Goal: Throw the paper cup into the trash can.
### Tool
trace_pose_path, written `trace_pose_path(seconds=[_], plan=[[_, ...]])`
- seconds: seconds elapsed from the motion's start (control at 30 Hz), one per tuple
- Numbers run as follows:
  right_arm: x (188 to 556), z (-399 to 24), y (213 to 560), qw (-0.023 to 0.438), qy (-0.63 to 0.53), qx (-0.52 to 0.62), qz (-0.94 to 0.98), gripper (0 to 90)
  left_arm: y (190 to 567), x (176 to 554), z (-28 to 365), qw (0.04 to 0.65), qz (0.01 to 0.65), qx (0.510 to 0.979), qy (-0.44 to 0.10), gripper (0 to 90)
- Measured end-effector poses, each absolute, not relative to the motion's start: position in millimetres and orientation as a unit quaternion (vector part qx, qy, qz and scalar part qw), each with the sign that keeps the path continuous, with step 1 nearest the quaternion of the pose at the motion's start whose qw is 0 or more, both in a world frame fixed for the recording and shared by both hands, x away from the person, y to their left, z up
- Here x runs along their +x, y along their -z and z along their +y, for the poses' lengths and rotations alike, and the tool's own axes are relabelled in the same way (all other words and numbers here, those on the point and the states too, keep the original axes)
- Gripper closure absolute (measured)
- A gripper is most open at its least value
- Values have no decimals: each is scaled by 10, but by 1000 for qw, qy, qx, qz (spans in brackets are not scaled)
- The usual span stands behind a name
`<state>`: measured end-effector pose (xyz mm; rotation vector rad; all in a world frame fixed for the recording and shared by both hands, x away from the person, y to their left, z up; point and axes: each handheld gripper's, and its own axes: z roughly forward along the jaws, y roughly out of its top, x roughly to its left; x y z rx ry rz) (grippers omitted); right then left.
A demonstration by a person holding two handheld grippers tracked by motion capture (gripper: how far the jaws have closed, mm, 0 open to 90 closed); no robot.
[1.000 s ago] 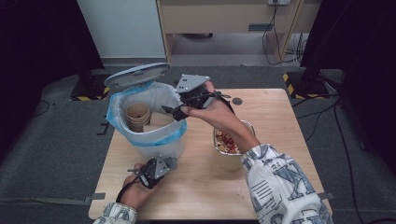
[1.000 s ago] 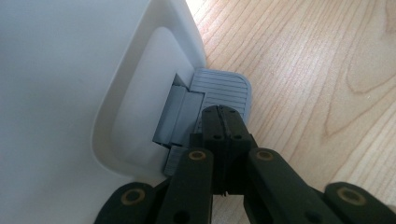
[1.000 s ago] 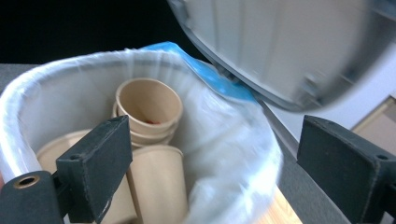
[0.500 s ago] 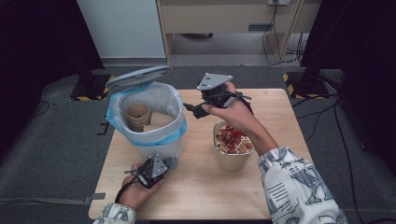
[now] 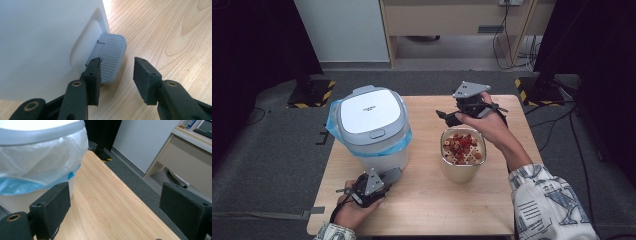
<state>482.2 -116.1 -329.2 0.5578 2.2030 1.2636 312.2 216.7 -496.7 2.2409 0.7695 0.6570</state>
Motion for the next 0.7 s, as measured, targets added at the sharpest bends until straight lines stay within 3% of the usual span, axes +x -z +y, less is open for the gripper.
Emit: trace_pose_path(seconds=[0.7], plan=[[4813,-1520,3365,281,-458,235,810,94,4886,3059,2418,365,345,828,-250,486]])
